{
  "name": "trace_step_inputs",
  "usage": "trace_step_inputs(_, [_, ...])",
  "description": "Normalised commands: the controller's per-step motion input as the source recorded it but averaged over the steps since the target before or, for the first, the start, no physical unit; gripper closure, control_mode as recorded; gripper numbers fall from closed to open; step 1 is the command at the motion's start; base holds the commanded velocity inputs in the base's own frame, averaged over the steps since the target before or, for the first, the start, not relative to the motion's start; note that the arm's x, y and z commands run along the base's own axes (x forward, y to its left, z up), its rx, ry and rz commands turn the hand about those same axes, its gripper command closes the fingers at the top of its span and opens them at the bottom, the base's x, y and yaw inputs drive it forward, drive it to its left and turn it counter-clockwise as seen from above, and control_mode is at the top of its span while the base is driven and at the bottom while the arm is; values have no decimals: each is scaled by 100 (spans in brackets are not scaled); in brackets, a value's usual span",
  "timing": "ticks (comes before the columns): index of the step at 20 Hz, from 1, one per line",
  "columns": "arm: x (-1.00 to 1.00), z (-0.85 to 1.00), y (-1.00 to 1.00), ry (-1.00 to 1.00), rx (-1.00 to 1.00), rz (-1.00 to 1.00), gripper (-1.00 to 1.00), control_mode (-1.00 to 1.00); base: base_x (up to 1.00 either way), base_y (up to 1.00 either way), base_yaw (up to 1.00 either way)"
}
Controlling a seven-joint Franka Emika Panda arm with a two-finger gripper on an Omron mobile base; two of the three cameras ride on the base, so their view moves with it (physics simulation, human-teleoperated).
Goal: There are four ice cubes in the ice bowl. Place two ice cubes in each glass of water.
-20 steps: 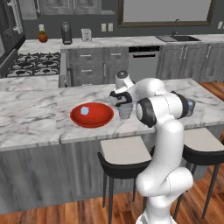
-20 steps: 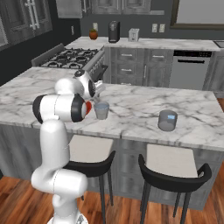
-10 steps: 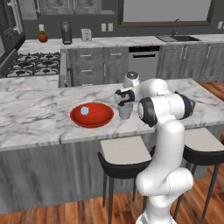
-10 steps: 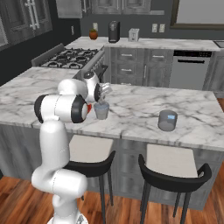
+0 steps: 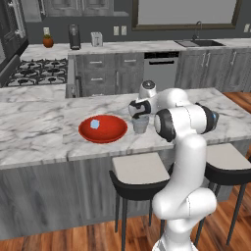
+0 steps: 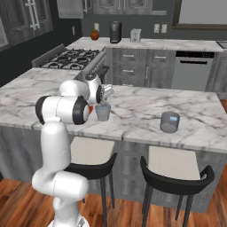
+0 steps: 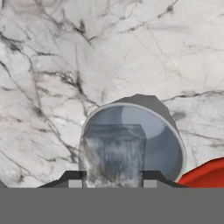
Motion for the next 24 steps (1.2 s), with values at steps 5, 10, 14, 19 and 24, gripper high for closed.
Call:
trace_step_inputs(5, [23, -10, 1, 0, 0, 0, 100, -100, 0, 0, 0])
trace_step_inputs(10, [28, -8, 5, 0, 0, 0, 100, -100, 0, 0, 0])
trace_step_inputs(14, [18, -4, 6, 0, 0, 0, 100, -100, 0, 0, 0])
trace_step_inputs(19, [3, 0, 0, 0, 0, 0, 100, -100, 0, 0, 0])
trace_step_inputs(24, [-10, 0, 0, -2, 0, 0, 100, -100, 0, 0, 0])
